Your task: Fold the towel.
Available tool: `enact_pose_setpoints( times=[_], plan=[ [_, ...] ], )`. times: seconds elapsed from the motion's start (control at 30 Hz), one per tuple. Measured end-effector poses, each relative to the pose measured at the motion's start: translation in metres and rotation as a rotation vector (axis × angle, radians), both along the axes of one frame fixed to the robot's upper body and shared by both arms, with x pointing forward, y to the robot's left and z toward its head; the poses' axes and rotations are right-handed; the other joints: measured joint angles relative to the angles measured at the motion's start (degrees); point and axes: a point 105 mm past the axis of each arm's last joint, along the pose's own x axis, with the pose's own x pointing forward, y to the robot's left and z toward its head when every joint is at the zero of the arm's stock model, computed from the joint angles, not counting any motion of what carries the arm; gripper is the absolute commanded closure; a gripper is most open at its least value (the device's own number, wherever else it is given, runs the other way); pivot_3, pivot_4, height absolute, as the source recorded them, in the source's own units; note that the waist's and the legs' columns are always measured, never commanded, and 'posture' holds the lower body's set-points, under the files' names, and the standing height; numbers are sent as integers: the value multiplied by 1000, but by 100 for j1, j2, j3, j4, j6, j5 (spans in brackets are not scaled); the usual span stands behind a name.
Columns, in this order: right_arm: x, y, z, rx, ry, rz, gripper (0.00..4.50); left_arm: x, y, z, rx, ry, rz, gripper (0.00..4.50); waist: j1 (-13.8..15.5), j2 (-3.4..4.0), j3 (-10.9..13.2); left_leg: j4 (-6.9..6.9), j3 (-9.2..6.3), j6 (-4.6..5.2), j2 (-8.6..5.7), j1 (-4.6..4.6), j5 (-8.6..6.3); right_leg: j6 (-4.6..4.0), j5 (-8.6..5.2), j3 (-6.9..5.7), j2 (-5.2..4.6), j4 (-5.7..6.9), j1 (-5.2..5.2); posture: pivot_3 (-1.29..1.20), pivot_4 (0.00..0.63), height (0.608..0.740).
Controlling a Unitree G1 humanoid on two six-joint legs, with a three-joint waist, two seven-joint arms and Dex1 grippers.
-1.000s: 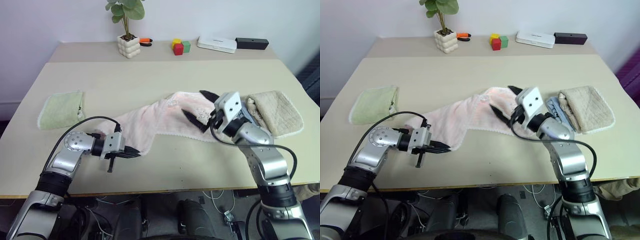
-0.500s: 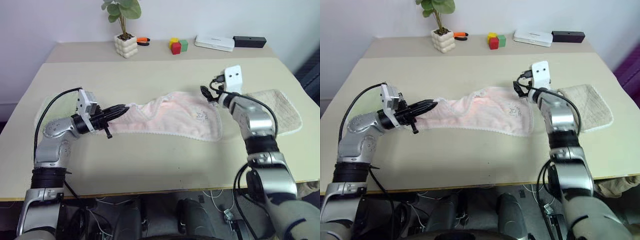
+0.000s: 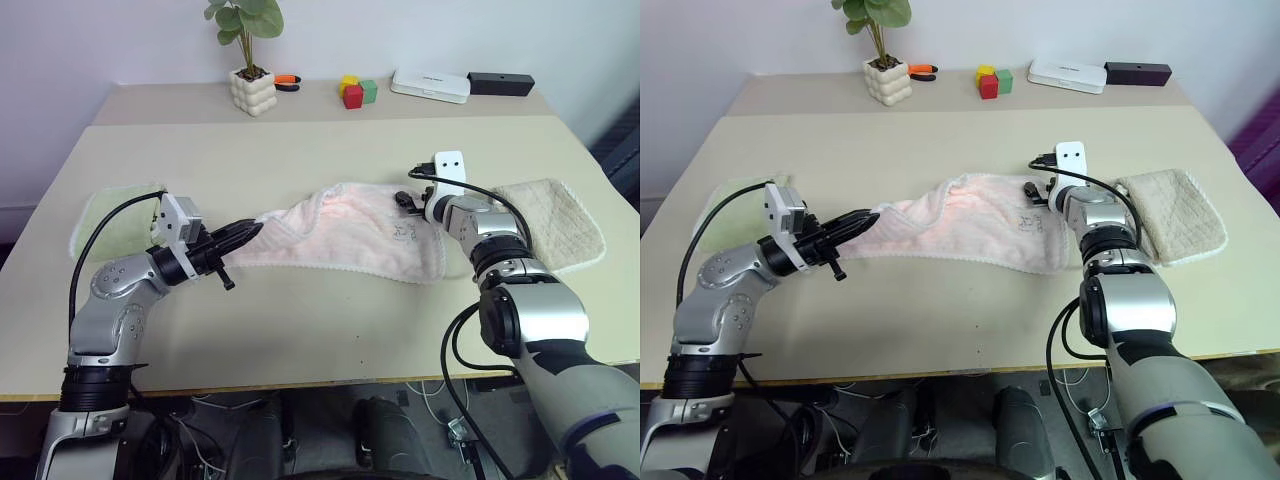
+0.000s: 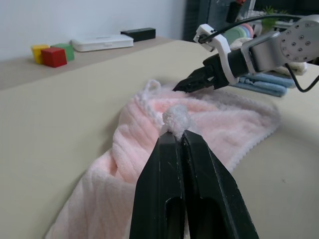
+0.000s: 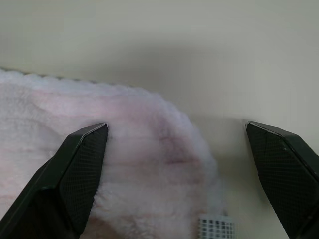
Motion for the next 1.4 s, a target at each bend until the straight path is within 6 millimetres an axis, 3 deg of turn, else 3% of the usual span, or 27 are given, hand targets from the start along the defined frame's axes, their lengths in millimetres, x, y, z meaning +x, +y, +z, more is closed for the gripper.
enact_pose_setpoints(
  times=[0.07,0.27,0.53,0.63,0.7,0.77,0.9,1.03,1.17,1.23,1.3,1.4],
  plan=[
    [0,3,0,17,3,6,1218,0,-1,1,-1,3,0,4500,0,0,0,1,0,0,0,0,0,0,0,0,0,0,0,0,150,735],
    [1,10,0,67,2,20,4399,0,-1,2,-6,6,2,4500,-5,0,0,0,0,-1,0,1,0,0,0,0,0,0,0,0,150,735],
    [1,11,3,-19,-57,83,4399,12,3,7,-15,-13,48,4500,9,1,0,0,-1,0,0,0,0,0,0,-1,0,0,0,0,150,735],
    [2,7,12,-63,-118,94,4399,41,20,15,7,-70,187,4500,11,1,1,0,-1,-1,-1,1,1,0,0,-1,0,1,0,0,150,735],
    [5,4,22,-73,-164,82,4399,71,35,25,11,-103,329,4500,31,-2,3,2,-2,-1,-2,-2,1,0,0,-4,1,1,0,0,150,735],
    [11,11,46,-83,-245,86,4399,103,53,42,19,-143,481,4500,15,-3,6,2,-1,-3,-3,-5,3,1,1,-4,2,1,-3,0,150,735],
    [20,31,104,-107,-436,97,4399,135,66,90,10,-245,641,4500,-18,-5,8,-12,9,-10,-2,-12,7,4,-1,-4,2,-6,-12,0,150,735],
    [19,38,151,-53,-602,104,4399,139,83,140,-6,-358,744,4500,-82,-13,20,-22,13,-10,-2,-23,7,8,-2,-5,2,-12,-19,0,150,735],
    [8,37,181,51,-733,198,4399,121,97,182,-24,-512,708,4500,-124,-11,22,-26,15,-11,-2,-21,7,9,-3,-7,1,-16,-18,0,150,735],
    [-3,35,186,55,-793,270,4399,114,99,182,-42,-519,642,4500,-122,-11,22,-20,14,-11,-2,-17,7,10,-3,-7,1,-10,-14,0,150,735],
    [-18,39,176,39,-819,367,4399,108,96,164,-17,-508,543,4500,-124,-9,19,-19,13,-11,-1,-2,6,10,-3,-6,1,-7,-2,0,150,735],
    [-41,47,131,2,-722,488,4399,99,95,114,35,-408,404,4500,-130,-9,19,-14,12,-11,1,-6,7,9,-3,-5,1,3,-7,0,150,735]
  ],
)
